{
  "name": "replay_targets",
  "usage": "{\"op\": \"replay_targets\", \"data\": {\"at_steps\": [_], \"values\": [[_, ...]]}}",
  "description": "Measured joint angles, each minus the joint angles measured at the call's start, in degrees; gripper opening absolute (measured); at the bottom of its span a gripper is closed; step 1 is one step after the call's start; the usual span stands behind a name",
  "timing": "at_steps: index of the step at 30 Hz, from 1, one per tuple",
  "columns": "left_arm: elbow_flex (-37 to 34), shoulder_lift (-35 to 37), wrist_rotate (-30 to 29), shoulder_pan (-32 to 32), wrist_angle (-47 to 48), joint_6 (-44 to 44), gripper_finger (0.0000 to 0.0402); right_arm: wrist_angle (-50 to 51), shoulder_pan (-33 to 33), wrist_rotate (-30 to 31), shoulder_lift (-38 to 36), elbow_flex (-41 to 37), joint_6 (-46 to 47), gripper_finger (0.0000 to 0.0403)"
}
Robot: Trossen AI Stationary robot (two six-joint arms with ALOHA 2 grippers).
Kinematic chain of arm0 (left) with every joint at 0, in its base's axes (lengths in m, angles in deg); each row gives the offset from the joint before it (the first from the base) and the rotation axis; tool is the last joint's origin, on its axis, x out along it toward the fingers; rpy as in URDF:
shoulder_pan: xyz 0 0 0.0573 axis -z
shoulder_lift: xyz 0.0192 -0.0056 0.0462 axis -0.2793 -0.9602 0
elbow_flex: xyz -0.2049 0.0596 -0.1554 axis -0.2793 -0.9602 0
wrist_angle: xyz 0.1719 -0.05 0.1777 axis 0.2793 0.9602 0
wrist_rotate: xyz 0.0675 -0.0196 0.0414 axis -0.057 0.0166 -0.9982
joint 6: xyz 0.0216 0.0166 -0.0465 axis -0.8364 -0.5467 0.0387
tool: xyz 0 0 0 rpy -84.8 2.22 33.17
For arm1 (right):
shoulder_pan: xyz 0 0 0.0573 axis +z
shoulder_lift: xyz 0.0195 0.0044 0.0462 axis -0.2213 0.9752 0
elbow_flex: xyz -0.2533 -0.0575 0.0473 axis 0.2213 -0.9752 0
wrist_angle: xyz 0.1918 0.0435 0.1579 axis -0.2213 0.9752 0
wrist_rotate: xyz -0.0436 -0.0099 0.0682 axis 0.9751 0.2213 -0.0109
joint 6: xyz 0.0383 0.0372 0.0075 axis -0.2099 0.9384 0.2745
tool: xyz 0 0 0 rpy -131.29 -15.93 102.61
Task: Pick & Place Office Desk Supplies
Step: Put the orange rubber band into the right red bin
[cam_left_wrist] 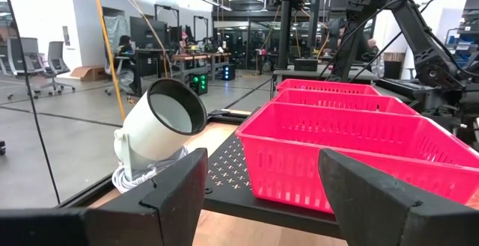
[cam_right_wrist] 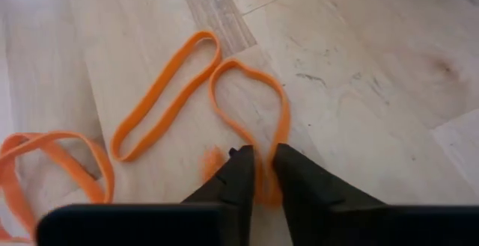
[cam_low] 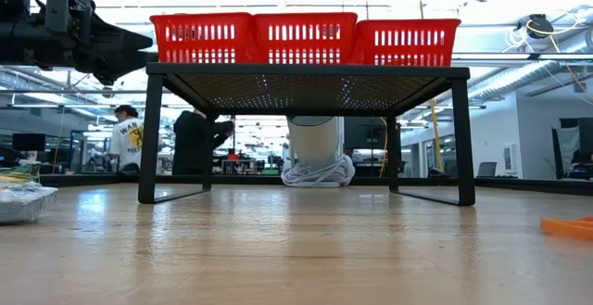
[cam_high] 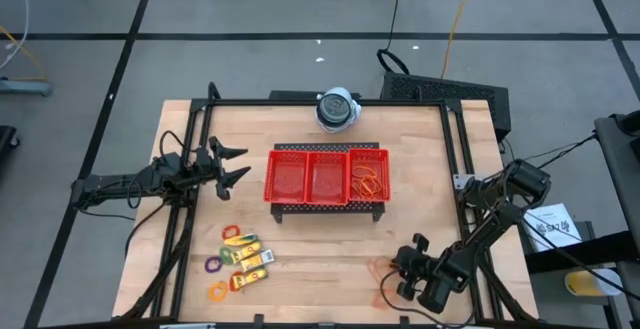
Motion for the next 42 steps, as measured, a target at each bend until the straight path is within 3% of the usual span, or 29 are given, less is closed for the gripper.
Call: {"op": "replay_targets", "data": {"at_steps": [4,8,20,23,28,35,42], "values": [[0.0,0.0,-0.01,0.02,-0.01,0.01,0.0267,-0.14,0.0,0.11,0.04,-0.02,-0.04,0.001],[0.0,0.0,-0.01,0.01,-0.01,0.0,0.0267,-0.66,-0.02,0.38,0.07,-0.07,-0.09,0.0007],[0.0,0.0,-0.02,0.02,0.0,0.0,0.0267,-3.42,0.1,2.25,0.24,-0.09,-2.47,0.0097],[0.02,0.0,0.0,0.02,-0.01,0.01,0.0267,-3.32,0.09,2.26,0.22,-0.07,-4.54,0.0104],[0.0,0.0,0.0,0.02,-0.01,0.02,0.0267,-3.2,0.0,2.45,0.14,-0.55,-5.6,0.0077],[0.0,0.0,-0.01,0.01,-0.01,0.0,0.0267,-3.27,0.0,2.81,0.04,-3.54,-4.18,0.0009],[0.0,0.0,-0.02,0.0,-0.02,0.0,0.0267,-4.3,0.08,2.79,-0.22,-4.24,-6.73,0.0003]]}}
